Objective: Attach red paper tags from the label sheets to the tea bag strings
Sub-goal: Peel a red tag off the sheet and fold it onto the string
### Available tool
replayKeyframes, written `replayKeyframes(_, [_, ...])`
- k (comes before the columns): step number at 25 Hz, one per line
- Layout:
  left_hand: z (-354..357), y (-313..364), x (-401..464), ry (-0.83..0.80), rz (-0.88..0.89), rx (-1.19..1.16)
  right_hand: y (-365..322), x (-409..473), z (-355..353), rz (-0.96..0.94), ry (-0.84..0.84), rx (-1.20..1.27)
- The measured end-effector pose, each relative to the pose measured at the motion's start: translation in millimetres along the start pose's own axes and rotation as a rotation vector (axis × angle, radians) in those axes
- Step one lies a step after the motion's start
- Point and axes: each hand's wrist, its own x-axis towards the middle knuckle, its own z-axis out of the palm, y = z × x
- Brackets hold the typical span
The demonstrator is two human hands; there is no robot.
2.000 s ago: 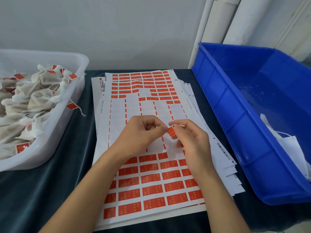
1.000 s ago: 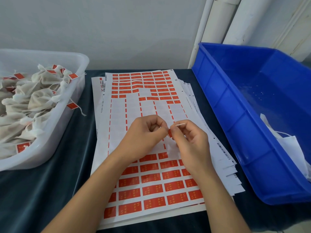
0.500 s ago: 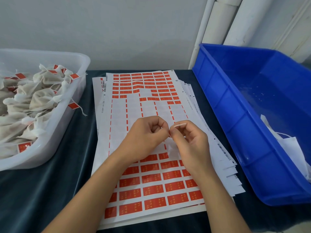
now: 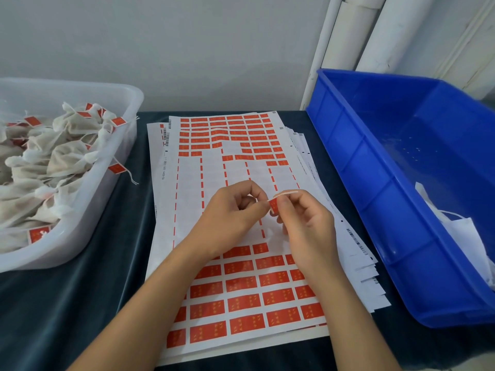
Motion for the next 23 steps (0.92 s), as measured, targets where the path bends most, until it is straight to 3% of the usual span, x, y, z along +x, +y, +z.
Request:
replayKeyframes(17, [0.0, 2.4, 0.0, 0.028, -0.012, -0.025, 1.0, 0.2, -1.2, -0.012, -0.070, 0.079])
replayKeyframes(23, [0.2, 1.3, 0.0, 0.039, -0.032, -0.047, 8.4, 1.1, 3.3, -0.038, -0.121, -0.133])
